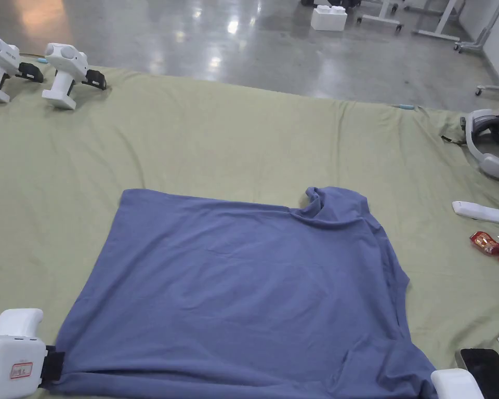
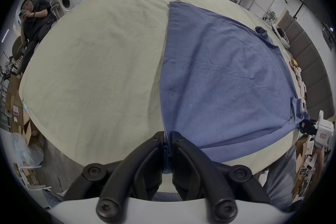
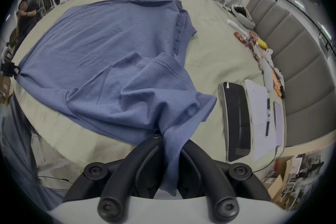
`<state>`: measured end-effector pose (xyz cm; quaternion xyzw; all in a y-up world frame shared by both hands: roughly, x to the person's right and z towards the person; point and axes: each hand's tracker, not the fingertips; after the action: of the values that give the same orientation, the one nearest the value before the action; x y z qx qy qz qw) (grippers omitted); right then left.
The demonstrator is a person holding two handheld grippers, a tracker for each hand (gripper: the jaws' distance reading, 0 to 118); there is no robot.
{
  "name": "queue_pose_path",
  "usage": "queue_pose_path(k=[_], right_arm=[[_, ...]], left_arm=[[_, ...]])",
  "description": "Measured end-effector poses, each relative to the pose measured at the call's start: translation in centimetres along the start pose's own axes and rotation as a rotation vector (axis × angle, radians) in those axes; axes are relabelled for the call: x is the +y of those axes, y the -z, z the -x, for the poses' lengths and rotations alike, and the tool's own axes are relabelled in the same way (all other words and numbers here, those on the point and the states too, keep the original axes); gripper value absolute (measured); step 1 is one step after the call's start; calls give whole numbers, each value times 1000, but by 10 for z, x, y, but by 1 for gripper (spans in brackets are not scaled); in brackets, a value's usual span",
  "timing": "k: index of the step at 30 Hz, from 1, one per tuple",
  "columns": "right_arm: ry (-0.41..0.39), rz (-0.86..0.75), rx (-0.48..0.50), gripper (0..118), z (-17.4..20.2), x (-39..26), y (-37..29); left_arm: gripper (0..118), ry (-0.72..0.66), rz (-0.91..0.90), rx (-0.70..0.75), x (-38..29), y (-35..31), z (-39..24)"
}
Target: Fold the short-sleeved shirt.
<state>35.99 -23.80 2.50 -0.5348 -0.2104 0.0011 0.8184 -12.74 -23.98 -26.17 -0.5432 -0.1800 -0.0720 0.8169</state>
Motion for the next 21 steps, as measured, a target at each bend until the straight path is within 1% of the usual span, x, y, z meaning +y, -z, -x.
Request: queue_pose_path(k=[2, 4, 5, 6, 7, 8, 9, 10, 12, 13, 15, 18, 21], right_arm=[[-13, 2, 4, 7, 0, 1, -2], [1, -4, 5, 7, -2, 3, -4], [13, -4, 13, 7, -3, 5, -5], [42, -29, 18, 7, -5, 7, -8], [58, -36, 28, 7, -6, 9, -11], [62, -34, 37, 7, -7, 14, -14], [84, -66, 41, 7, -8, 18, -18], [87, -73, 45, 7, -9, 24, -22], [88, -95, 36, 7, -10, 37, -27], [90, -113, 31, 7, -10, 44, -29], [96, -129, 34, 7, -14, 61, -28], [107, -158, 28, 7, -21, 85, -22], [138, -160, 36, 7, -32, 110, -8]], left_arm=[[10, -6, 1, -9, -18, -3, -12], [10, -18, -3, -19, -14, -2, -2], [10, -36, -5, -37, -23, -5, -5], [10, -63, -25, -56, -36, -11, -11], [10, -84, -43, -75, -18, -9, 1], [10, -101, -60, -94, -18, -11, 0], [10, -120, -75, -109, -25, -16, -9], [10, -130, -89, -124, -36, -22, -21], [10, -135, -108, -137, -4, -30, -7], [10, -133, -120, -139, -9, -35, -13], [10, -126, -136, -132, 33, -16, 16], [10, -125, -158, -139, 59, -3, 28], [10, -135, -157, -130, 116, 4, 25]])
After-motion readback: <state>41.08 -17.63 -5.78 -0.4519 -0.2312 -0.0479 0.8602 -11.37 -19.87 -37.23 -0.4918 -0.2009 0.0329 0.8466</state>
